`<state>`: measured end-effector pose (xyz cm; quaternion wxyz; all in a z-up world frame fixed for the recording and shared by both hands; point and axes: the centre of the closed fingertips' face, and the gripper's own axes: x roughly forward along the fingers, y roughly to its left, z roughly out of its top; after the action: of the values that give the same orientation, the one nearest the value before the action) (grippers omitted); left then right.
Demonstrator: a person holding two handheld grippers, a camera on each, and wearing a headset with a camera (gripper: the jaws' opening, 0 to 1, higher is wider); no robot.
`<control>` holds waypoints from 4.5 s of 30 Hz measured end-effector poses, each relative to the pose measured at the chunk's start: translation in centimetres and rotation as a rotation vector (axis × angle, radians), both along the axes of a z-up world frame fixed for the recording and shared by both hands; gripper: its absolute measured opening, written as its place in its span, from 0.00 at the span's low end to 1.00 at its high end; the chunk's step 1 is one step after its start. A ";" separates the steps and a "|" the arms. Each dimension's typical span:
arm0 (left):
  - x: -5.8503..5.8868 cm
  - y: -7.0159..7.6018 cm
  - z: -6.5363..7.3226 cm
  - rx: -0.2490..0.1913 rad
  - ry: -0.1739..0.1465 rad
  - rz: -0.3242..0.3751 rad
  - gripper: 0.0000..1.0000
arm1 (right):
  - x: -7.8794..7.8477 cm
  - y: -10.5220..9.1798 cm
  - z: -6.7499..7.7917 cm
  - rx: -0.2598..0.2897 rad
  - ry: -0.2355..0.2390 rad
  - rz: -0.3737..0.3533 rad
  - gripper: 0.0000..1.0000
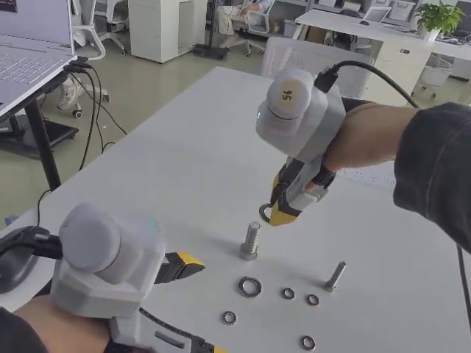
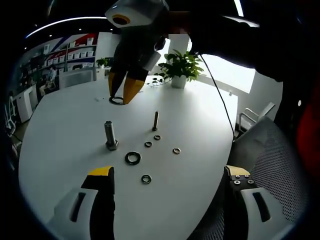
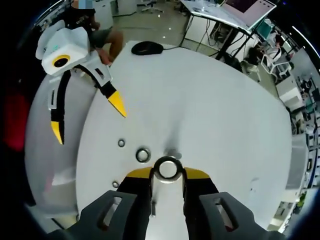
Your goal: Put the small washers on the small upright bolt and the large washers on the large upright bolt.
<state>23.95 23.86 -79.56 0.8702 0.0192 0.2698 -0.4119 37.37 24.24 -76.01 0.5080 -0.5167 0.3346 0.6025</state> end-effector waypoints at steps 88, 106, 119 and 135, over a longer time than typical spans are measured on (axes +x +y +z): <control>0.5 -0.7 -1.1 -0.002 0.041 0.001 0.90 | 2.3 0.7 -11.2 -0.078 0.095 -0.039 0.24; 0.5 -0.6 -1.2 0.004 0.042 -0.002 0.90 | 2.2 -0.4 -10.5 -0.080 0.093 -0.052 0.33; 0.4 -0.7 -1.0 0.008 0.039 -0.003 0.90 | 1.8 -1.2 -9.6 -0.073 0.081 -0.057 0.39; 0.3 -0.8 -0.7 0.010 0.034 -0.015 0.90 | 1.6 -2.6 -8.7 -0.071 0.079 -0.091 0.40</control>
<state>24.22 23.04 -80.28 0.8623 0.0186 0.2867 -0.4170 38.96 21.65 -84.67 0.5027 -0.4942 0.3988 0.5865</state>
